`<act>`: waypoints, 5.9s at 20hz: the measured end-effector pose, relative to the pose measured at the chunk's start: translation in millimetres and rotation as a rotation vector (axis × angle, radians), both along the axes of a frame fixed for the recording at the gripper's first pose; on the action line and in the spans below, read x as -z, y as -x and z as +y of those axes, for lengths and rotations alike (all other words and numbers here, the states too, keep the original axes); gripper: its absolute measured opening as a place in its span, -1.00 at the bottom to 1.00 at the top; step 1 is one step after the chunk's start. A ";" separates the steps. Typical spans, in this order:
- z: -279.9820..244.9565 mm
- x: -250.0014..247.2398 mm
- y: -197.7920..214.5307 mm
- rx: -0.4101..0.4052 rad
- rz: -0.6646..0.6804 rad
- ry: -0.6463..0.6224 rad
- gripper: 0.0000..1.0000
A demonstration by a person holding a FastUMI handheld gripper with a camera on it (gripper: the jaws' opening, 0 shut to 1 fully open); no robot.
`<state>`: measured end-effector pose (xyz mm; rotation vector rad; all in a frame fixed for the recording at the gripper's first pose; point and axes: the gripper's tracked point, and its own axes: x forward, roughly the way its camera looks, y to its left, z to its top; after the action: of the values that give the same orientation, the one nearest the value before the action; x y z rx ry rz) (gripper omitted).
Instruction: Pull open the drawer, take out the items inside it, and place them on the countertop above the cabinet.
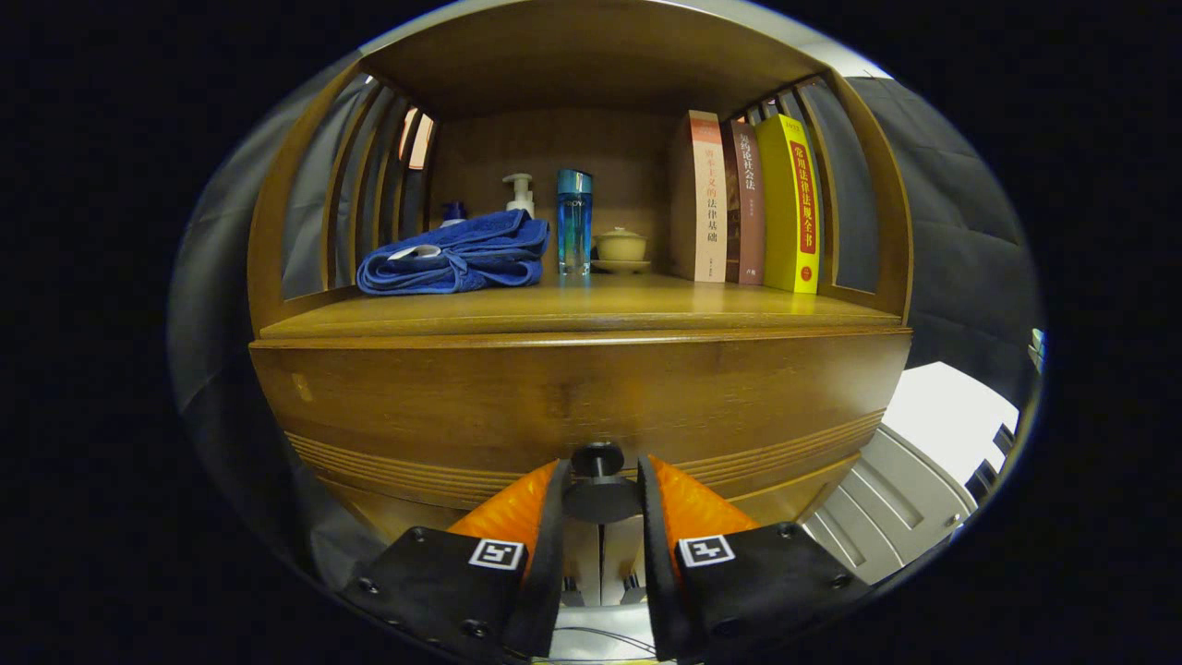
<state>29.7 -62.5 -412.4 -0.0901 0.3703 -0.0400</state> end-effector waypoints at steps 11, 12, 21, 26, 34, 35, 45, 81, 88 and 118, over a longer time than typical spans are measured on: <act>-1.6 -7.2 34.0 -0.014 0.011 -0.001 -0.12; -1.8 -8.1 39.2 -0.016 0.014 0.002 -0.13; -3.0 -18.3 82.7 -0.024 0.020 0.016 -0.13; -4.2 -18.7 111.4 -0.014 0.028 0.007 -0.12; -10.7 -21.1 145.0 -0.003 0.052 -0.001 -0.13; -10.5 -21.4 147.1 -0.001 0.056 -0.004 -0.13; -15.2 -24.2 172.2 0.023 0.057 -0.009 -0.12; -14.8 -99.8 56.5 0.070 0.172 -0.001 0.96; -13.8 -34.7 35.3 0.066 0.402 -0.023 0.95; -8.9 -145.2 1.0 0.040 0.464 -0.036 -0.44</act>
<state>28.7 -71.4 -267.2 -0.0556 0.8364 -0.0521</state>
